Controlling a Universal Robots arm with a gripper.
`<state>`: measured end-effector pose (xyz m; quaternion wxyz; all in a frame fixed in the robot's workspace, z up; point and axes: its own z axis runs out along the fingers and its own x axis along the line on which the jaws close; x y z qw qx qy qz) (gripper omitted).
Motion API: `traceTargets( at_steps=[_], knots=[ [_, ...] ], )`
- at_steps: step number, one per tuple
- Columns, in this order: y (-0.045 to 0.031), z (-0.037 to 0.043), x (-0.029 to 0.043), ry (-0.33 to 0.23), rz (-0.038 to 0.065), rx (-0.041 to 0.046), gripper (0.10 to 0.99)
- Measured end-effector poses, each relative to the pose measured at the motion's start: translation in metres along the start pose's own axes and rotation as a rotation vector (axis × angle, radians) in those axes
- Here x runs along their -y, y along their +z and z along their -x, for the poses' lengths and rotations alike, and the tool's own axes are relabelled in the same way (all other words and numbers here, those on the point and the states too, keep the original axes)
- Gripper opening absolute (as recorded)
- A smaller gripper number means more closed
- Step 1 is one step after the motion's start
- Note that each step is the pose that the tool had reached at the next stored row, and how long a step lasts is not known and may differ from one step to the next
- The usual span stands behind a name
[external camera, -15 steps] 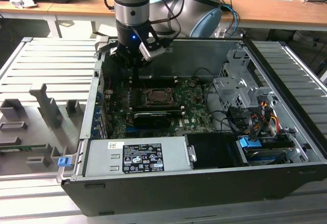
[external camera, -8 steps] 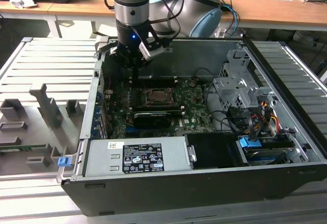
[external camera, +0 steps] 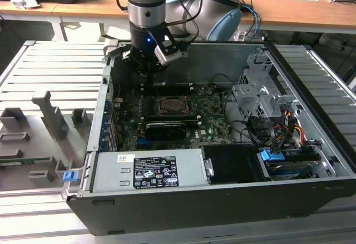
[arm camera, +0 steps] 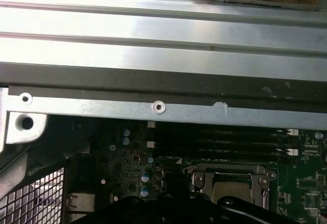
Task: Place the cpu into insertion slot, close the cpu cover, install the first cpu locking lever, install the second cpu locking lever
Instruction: 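Install the first cpu locking lever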
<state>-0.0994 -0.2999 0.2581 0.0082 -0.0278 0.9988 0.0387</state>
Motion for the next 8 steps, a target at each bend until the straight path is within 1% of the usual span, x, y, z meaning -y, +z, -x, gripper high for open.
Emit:
traceTargets(
  at_steps=[8],
  knots=[
    [0.0001,0.0046,0.0002,0.0,0.0,0.0001,0.106]
  ],
)
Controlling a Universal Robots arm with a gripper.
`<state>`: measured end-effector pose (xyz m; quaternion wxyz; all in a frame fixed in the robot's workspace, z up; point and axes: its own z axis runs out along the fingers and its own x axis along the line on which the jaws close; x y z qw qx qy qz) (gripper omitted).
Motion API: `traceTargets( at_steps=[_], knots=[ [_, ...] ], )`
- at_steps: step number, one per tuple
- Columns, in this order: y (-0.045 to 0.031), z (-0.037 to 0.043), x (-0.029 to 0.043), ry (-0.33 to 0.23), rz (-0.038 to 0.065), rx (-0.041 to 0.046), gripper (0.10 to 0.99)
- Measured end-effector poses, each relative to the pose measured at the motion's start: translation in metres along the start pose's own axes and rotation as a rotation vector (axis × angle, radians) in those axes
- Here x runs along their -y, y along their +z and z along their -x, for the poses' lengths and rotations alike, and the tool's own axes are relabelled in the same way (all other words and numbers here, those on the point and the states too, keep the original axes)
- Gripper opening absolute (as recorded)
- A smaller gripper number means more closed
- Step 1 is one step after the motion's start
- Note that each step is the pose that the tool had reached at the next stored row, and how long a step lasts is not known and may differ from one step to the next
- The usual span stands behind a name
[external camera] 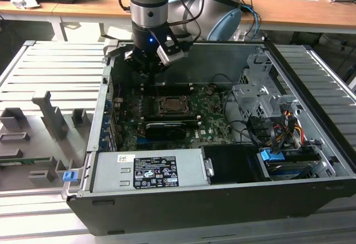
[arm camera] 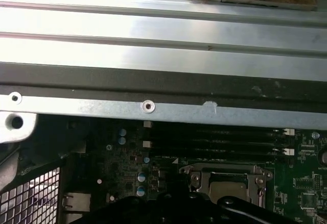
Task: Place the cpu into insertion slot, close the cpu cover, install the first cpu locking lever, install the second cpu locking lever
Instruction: 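Install the first cpu locking lever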
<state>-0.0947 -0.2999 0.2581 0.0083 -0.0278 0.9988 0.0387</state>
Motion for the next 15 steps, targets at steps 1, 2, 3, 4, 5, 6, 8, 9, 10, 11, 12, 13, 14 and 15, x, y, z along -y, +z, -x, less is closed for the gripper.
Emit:
traceTargets(
  at_steps=[1,2,3,4,5,6,8,9,10,11,12,13,14,15],
  knots=[
    [-0.0001,0.0005,0.0001,0.0,0.0,-0.0001,0.106],
    [-0.0001,0.0006,0.0001,0.0,0.0,-0.0001,0.106],
    [-0.0001,0.0009,0.0001,0.0,0.0,-0.0001,0.106],
    [0.0,0.001,0.0001,0.0,0.0,-0.0001,0.106],
    [0.0,0.0015,0.0001,0.0,0.0,-0.0001,0.106],
    [0.0,0.0021,0.0002,0.0,0.0,-0.0001,0.106],
    [0.0,0.0022,0.0002,0.0,0.0,-0.0001,0.106],
    [0.0,0.0024,0.0002,0.0,0.0,-0.0001,0.106],
    [0.0,0.0025,0.0002,0.0,0.0,-0.0001,0.106],
    [0.0,0.0026,0.0002,0.0,0.0,-0.0001,0.106],
    [0.0,0.0027,0.0002,0.0,0.0,0.0,0.106],
    [0.0,0.0028,0.0002,0.0,0.0,-0.0001,0.106],
    [0.0,0.0029,0.0002,0.0,0.0,-0.0001,0.106],
    [0.0,0.0031,0.0002,0.0,0.0,-0.0001,0.106]
  ],
)
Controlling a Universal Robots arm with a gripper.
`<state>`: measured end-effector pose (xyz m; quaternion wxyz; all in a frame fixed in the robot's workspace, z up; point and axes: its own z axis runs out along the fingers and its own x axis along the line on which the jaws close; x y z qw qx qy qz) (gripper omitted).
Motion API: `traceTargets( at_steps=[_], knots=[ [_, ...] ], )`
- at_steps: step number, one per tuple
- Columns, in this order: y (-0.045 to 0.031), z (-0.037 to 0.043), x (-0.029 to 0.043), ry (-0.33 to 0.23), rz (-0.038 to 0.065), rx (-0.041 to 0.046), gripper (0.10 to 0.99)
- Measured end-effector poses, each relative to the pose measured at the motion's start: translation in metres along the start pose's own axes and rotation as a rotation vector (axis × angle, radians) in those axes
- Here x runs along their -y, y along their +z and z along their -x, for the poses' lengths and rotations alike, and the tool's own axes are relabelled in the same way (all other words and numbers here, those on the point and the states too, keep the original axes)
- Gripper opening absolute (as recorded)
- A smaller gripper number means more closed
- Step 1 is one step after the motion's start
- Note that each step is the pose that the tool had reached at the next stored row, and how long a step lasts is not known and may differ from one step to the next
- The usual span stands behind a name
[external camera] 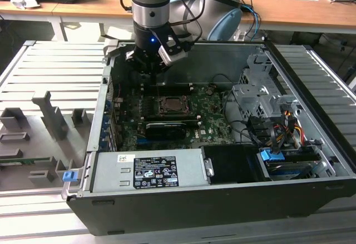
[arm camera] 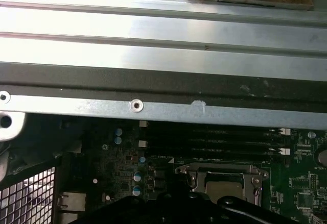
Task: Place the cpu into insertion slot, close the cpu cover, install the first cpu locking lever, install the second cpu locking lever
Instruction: 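Install the first cpu locking lever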
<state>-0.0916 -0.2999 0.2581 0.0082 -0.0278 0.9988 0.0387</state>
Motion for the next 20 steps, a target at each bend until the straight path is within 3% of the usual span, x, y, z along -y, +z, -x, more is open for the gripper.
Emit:
traceTargets(
  at_steps=[20],
  knots=[
    [0.0002,0.006,0.0003,0.0,0.0,0.0,0.106]
  ],
)
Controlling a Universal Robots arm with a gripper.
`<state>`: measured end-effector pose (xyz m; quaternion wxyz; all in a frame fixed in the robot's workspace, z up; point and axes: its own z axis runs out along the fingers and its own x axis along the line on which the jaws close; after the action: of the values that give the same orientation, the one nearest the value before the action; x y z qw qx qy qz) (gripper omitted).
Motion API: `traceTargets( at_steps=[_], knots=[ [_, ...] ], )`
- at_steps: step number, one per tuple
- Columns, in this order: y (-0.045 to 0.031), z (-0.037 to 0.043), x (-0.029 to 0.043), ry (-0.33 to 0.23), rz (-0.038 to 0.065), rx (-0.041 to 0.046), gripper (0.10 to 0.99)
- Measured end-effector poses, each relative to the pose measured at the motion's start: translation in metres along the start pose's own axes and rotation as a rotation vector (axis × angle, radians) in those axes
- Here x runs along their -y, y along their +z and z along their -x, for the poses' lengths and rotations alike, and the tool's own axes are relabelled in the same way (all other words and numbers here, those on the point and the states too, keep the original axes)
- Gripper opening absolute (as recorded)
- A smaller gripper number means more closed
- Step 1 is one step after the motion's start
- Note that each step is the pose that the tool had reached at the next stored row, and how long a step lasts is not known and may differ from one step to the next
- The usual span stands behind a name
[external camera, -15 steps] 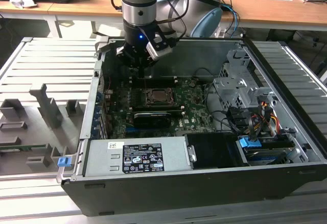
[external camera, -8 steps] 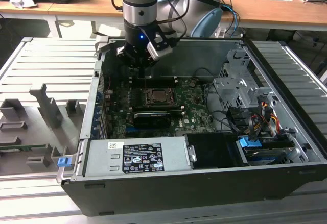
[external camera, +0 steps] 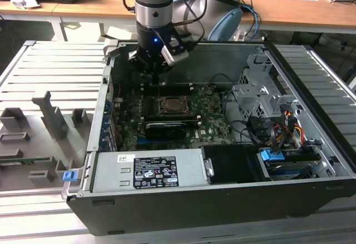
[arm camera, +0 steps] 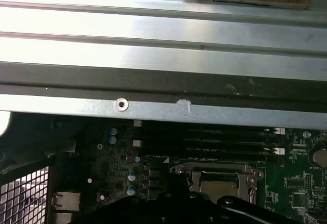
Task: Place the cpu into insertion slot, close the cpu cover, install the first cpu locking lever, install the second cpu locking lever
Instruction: 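Install the first cpu locking lever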
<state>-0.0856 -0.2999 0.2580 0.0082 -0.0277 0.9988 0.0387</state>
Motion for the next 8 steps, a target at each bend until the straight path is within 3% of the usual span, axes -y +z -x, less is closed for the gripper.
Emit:
traceTargets(
  at_steps=[8],
  knots=[
    [0.0003,0.009,0.0005,0.001,0.0,0.0001,0.106]
  ],
)
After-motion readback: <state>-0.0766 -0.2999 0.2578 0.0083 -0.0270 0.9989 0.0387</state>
